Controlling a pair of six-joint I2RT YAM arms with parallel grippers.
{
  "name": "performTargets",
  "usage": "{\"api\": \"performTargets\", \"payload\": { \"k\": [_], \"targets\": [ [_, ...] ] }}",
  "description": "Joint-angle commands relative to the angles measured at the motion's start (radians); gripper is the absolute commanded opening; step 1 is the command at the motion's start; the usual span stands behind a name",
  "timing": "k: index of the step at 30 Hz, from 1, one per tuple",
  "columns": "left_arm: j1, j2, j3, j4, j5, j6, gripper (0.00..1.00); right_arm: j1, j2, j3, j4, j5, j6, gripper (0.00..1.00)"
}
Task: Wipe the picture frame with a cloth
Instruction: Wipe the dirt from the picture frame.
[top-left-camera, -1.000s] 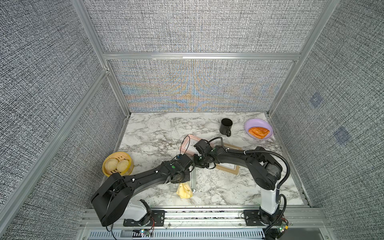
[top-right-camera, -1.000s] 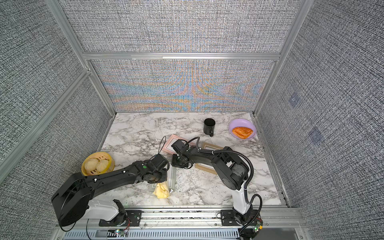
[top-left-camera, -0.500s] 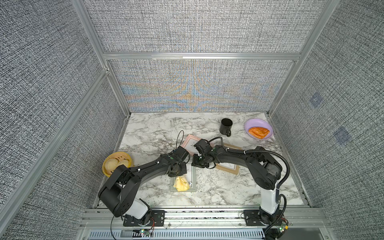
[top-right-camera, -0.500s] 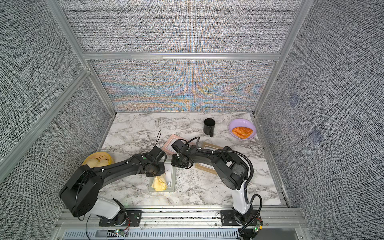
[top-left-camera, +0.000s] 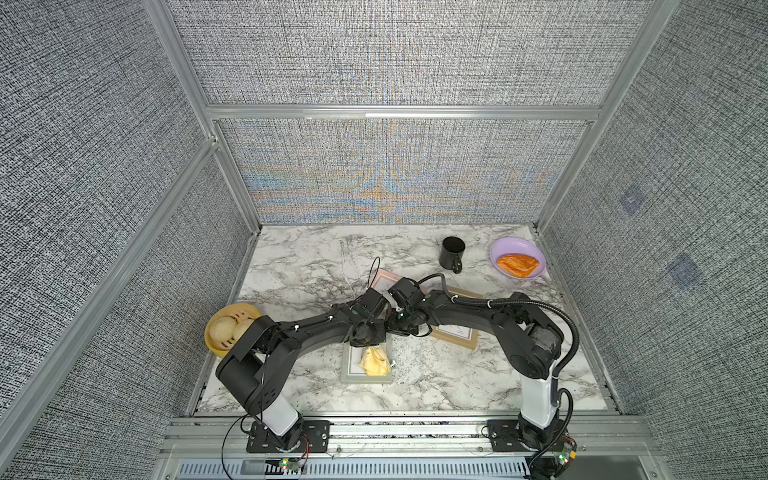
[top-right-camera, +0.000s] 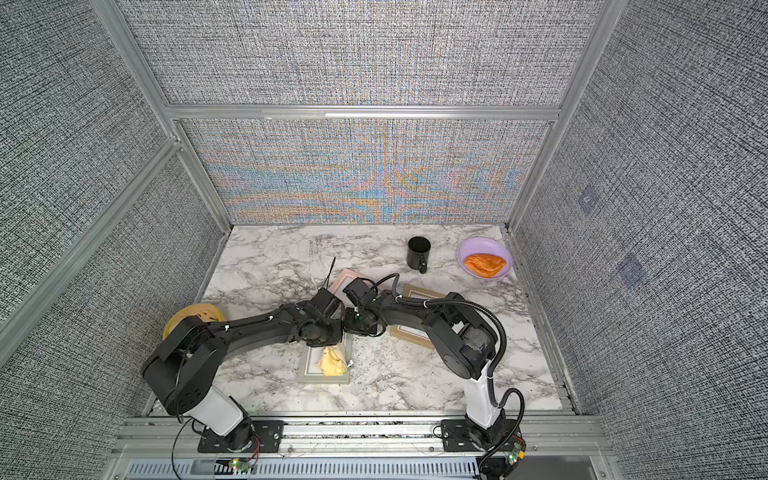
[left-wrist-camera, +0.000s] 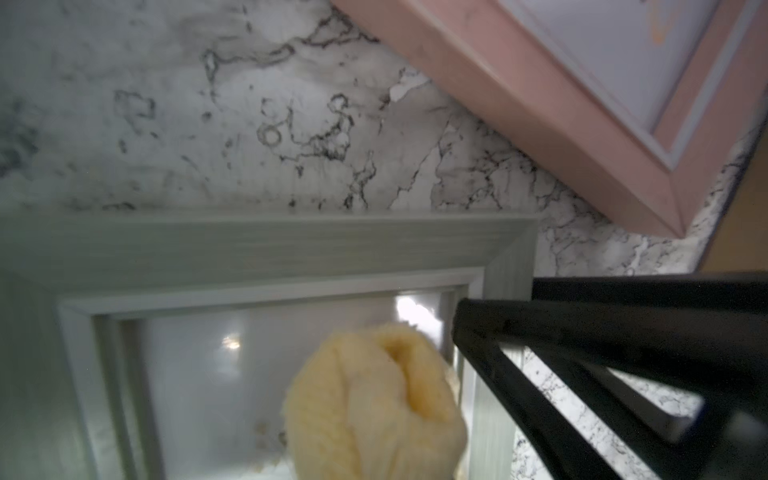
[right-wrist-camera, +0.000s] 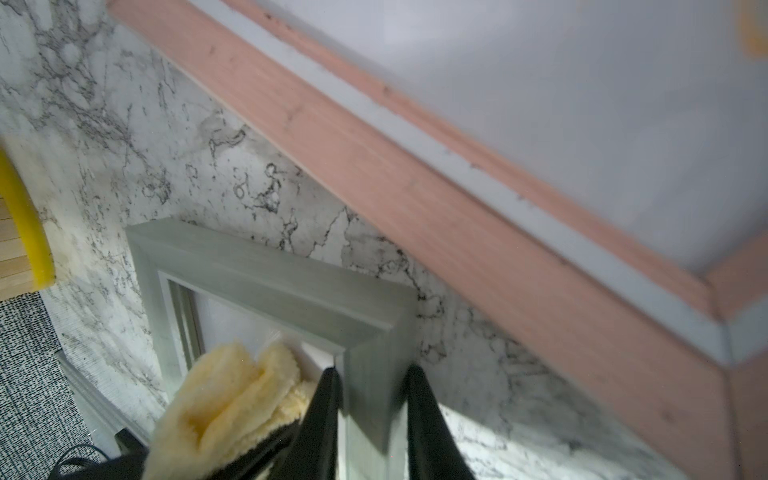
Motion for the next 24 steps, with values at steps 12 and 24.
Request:
{"api": "performTargets", "payload": {
  "k": [12,24],
  "targets": [
    [0.111,-0.058,-0.081,-0.093,0.064,0.059,0.00,0.006,0.049,-0.015,-0.173,0.073,0.021,0.19],
    [-0.028,-0.185,-0.181,-0.127,0.180,-0.071,0.00,0.009,0.051,-0.003,-0.174,0.076,0.025,0.19]
  ]
}}
